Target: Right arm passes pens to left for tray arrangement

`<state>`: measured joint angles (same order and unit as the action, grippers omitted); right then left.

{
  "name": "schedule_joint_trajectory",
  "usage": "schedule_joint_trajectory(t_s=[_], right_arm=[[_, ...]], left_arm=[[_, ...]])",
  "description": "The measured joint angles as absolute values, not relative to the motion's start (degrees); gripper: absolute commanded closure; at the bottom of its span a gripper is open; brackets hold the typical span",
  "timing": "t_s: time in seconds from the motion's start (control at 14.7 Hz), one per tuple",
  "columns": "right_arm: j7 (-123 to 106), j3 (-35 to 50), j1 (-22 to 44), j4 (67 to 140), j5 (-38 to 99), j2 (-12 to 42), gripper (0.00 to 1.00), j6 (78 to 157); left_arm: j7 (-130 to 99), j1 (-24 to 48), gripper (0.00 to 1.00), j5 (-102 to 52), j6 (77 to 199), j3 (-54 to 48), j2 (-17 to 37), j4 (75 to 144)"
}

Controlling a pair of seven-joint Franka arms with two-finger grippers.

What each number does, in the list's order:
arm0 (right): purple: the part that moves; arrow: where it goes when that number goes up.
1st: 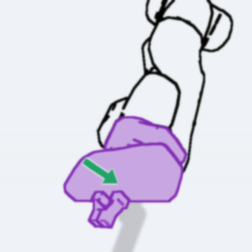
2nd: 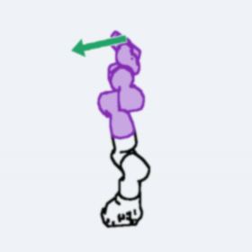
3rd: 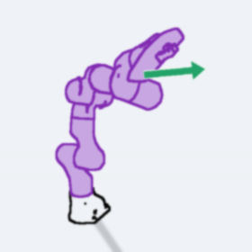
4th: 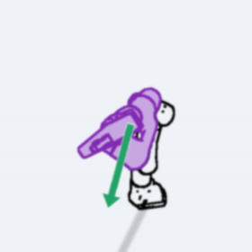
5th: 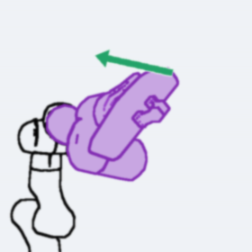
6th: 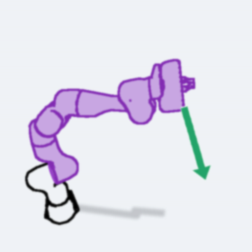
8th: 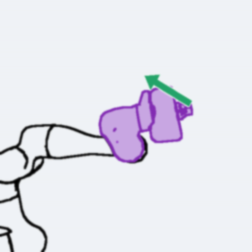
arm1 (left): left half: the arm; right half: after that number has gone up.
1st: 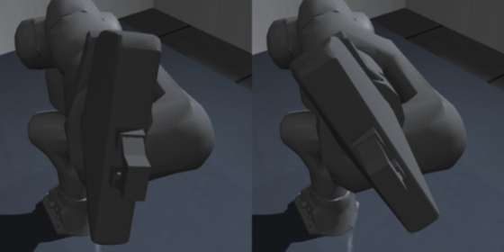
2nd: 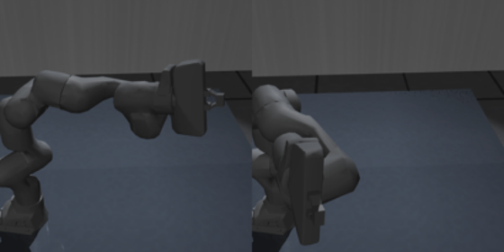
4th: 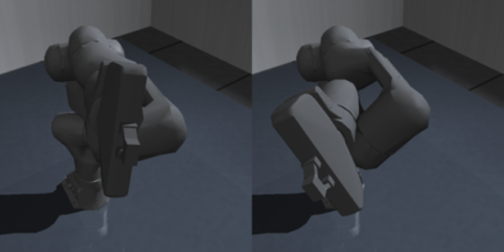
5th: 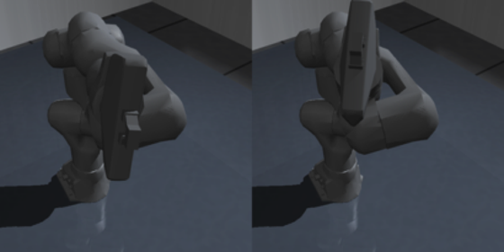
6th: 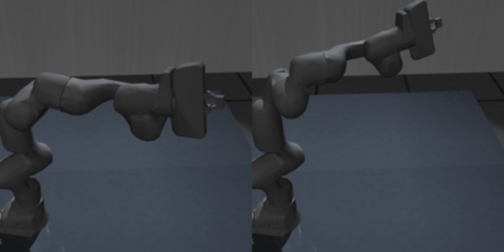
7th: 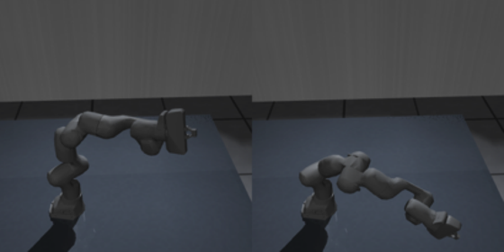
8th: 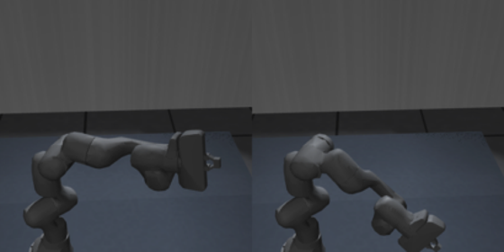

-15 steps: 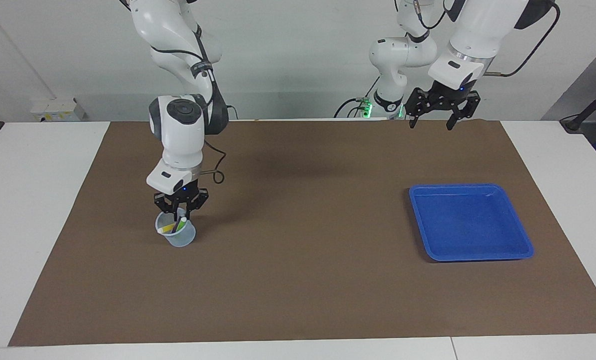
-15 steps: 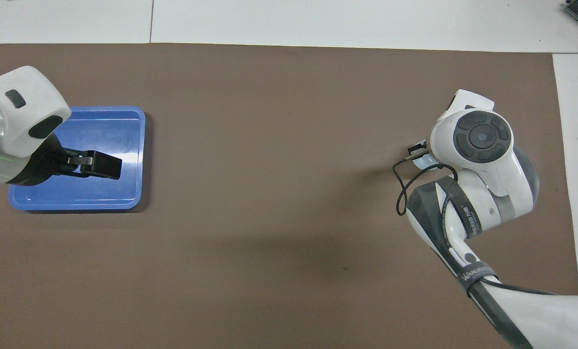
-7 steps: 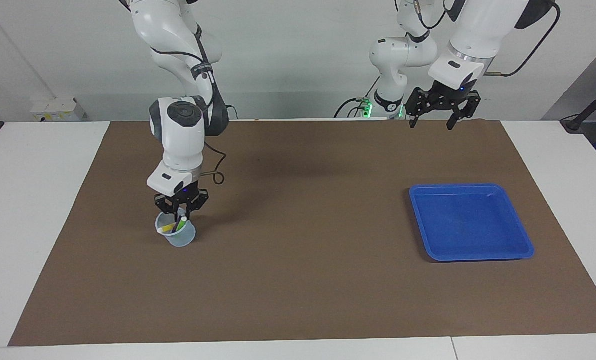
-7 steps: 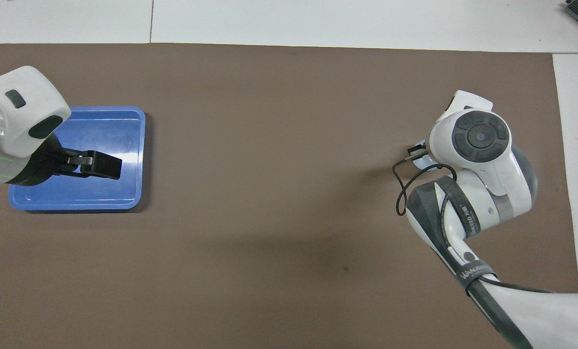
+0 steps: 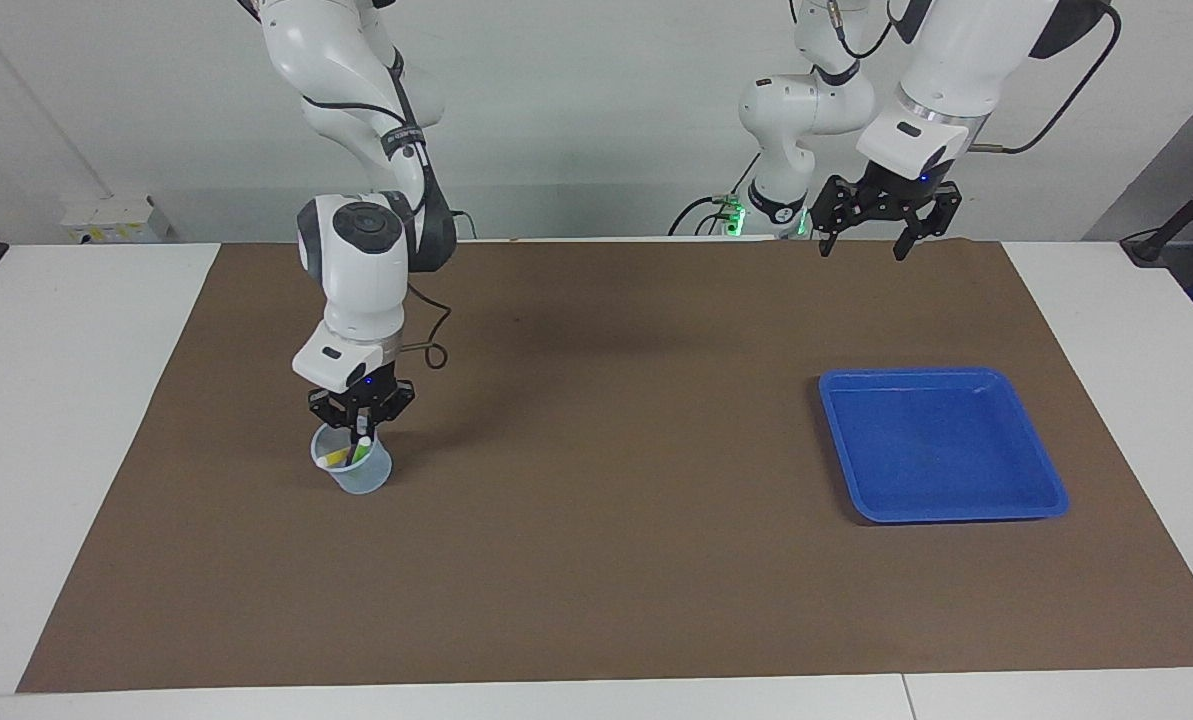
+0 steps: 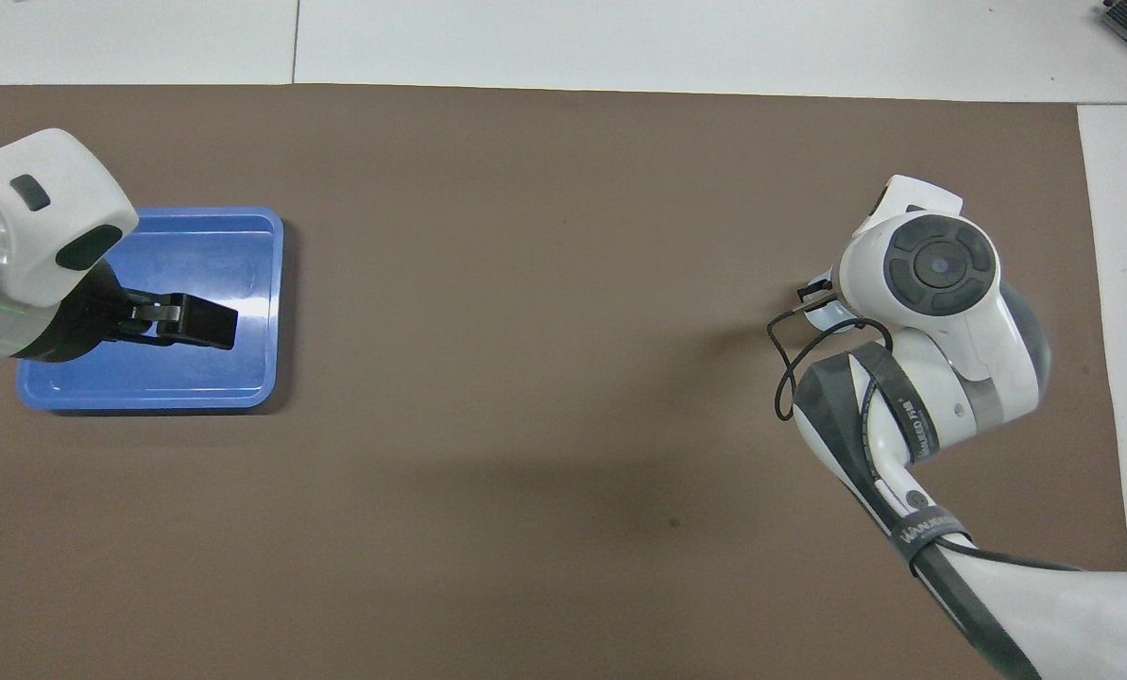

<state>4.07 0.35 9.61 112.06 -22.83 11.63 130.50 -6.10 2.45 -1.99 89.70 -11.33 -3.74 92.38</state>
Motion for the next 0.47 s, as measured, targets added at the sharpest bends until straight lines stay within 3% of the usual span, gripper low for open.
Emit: schedule_joint_trajectory(t_s=[0.47], right_arm=[[2.1, 0.3, 9.6, 112.0, -22.8, 11.6, 1.00, 130.4]], left_arm=[[-6.1, 2.5, 0.00, -2.0, 89.7, -11.3, -3.7, 92.4]])
